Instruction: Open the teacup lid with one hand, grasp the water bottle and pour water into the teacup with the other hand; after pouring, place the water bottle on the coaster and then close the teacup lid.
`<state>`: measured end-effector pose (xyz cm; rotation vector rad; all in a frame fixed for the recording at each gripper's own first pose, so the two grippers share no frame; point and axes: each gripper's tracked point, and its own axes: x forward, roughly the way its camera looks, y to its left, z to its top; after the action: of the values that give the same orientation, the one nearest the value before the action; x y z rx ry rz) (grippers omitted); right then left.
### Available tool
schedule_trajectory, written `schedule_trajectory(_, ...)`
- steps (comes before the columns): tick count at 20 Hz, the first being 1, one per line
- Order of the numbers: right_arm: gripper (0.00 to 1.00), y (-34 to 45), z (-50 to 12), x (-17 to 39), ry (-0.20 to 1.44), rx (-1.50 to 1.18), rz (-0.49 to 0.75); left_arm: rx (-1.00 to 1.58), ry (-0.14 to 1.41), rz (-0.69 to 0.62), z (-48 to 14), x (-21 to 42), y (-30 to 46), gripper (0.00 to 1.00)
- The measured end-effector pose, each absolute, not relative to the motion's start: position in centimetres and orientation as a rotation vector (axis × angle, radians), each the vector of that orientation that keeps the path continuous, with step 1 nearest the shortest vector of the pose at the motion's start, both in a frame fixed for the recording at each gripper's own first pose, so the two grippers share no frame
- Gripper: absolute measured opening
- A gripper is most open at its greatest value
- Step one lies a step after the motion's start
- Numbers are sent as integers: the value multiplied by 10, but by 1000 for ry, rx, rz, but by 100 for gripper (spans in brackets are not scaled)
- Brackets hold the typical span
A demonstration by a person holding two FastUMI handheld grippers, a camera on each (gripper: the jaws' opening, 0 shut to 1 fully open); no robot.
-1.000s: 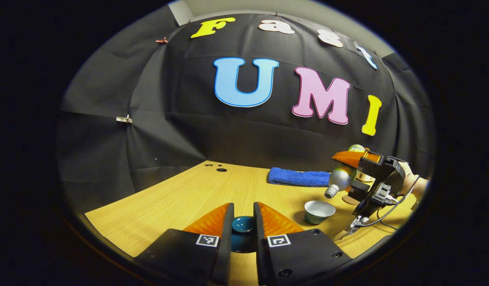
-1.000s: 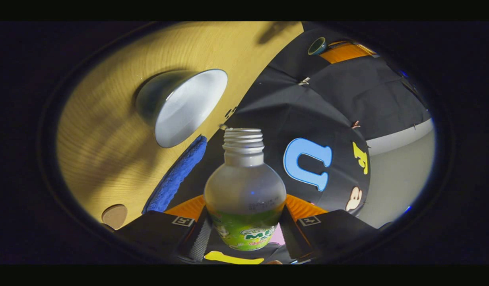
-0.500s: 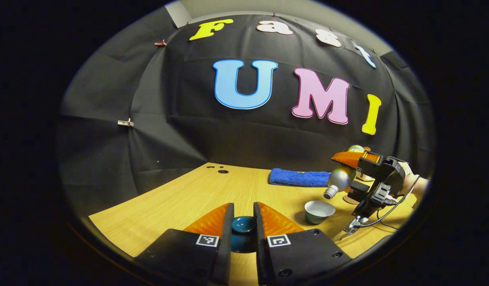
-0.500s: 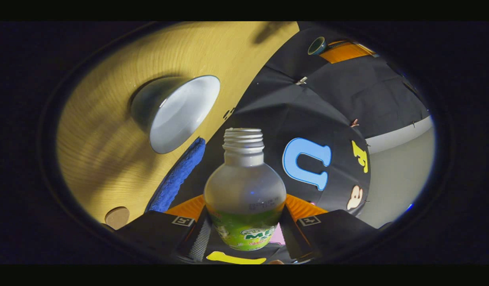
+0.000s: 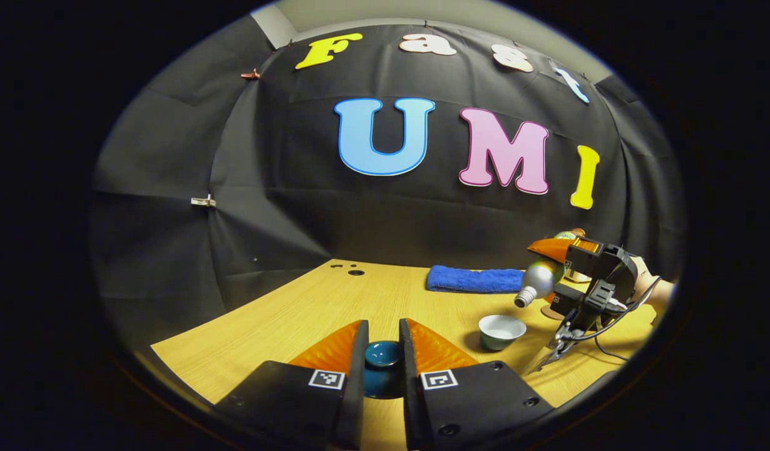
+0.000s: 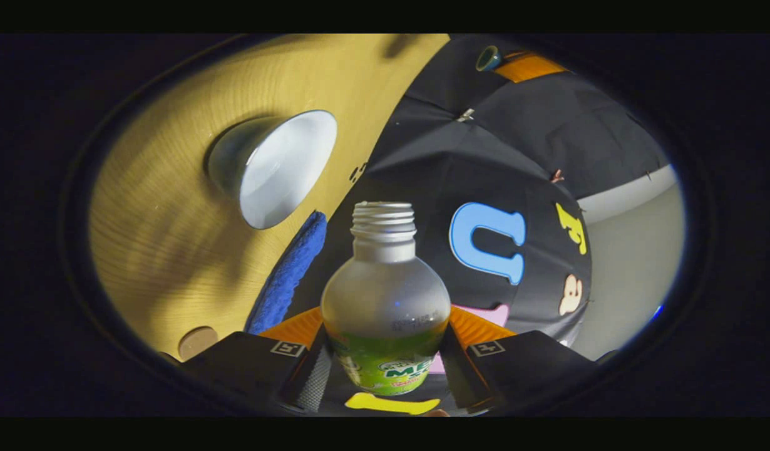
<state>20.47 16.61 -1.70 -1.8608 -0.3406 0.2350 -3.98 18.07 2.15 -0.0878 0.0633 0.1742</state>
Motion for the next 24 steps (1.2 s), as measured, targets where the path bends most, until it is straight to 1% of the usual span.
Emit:
schedule_trajectory(3,79,142,-27,211,-192,-1667,242,-65,60,169,25,-39,170,30)
schedule_trajectory(4,80,133,-26,211,-152,-1601,234,-65,61,164,25,-39,166,33)
schedule_trajectory(5,79,126,-23,212,-118,-1532,230,-71,61,156,26,-39,162,30)
schedule_trajectory(6,77,118,-21,211,-89,-1465,228,-78,60,149,27,-39,158,30)
schedule_trajectory(7,80,111,-21,211,-61,-1405,226,-84,60,143,27,-38,153,30)
schedule_trajectory(10,80,81,-19,201,17,-1249,192,-90,54,126,31,-37,140,30)
schedule_trajectory(14,80,53,-27,182,128,-968,219,-77,43,93,36,-31,116,30)
schedule_trajectory(19,80,35,-21,163,190,-693,235,-70,41,42,38,-24,86,30)
schedule_trajectory(20,80,36,-17,160,196,-637,247,-68,40,33,38,-24,81,33)
schedule_trajectory(22,80,38,-7,157,195,-509,266,-68,39,16,37,-23,73,33)
schedule_trajectory(23,81,39,2,153,189,-448,280,-71,37,7,37,-22,70,30)
schedule_trajectory(24,80,40,10,152,177,-392,286,-74,36,-4,38,-22,67,33)
